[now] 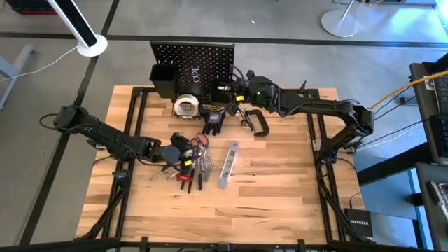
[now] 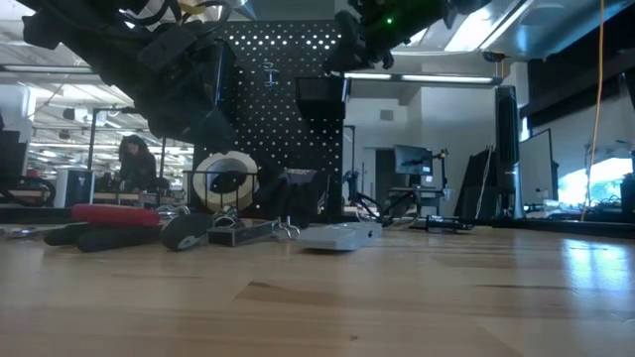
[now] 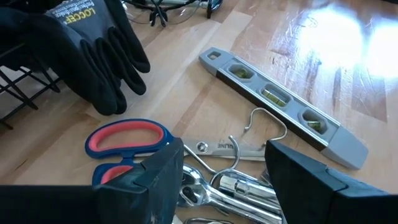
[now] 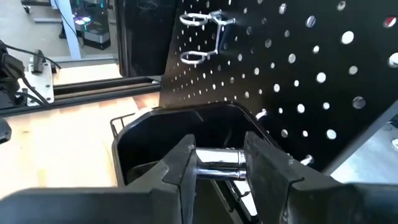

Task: Hang tools onto peg board
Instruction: Put the socket into the right black bin on the pegboard, then put the extension bar into the right black bin on the pegboard

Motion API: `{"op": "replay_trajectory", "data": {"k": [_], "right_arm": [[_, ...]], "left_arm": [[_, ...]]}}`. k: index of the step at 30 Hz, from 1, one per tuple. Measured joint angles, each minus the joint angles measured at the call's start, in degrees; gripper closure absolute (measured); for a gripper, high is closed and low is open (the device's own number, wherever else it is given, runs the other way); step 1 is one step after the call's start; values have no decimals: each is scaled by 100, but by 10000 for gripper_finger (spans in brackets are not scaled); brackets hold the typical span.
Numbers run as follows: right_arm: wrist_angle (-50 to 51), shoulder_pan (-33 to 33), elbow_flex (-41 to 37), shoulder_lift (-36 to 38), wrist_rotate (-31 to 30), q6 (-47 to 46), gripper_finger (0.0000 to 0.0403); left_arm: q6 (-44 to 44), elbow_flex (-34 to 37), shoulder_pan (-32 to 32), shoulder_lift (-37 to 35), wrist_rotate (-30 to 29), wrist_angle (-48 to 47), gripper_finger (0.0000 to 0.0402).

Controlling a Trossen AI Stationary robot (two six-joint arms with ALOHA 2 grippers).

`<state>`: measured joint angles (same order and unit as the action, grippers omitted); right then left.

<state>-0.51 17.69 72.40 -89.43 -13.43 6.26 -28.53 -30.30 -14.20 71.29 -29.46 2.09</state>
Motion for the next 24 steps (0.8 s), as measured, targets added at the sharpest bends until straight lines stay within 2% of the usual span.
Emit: {"op": "replay_trajectory", "data": {"k": [7, 16, 24], "right_arm": [[71, -3, -2, 0, -52, 0, 249], [80, -4, -2, 5, -109, 2, 223], [1090, -395, -7, 819, 52, 2, 219]], "left_arm": [[-2, 0, 0, 0, 1, 3, 188], [-4, -1, 0, 0, 1, 6, 188], [-24, 0, -11, 0, 3, -19, 188]]}}
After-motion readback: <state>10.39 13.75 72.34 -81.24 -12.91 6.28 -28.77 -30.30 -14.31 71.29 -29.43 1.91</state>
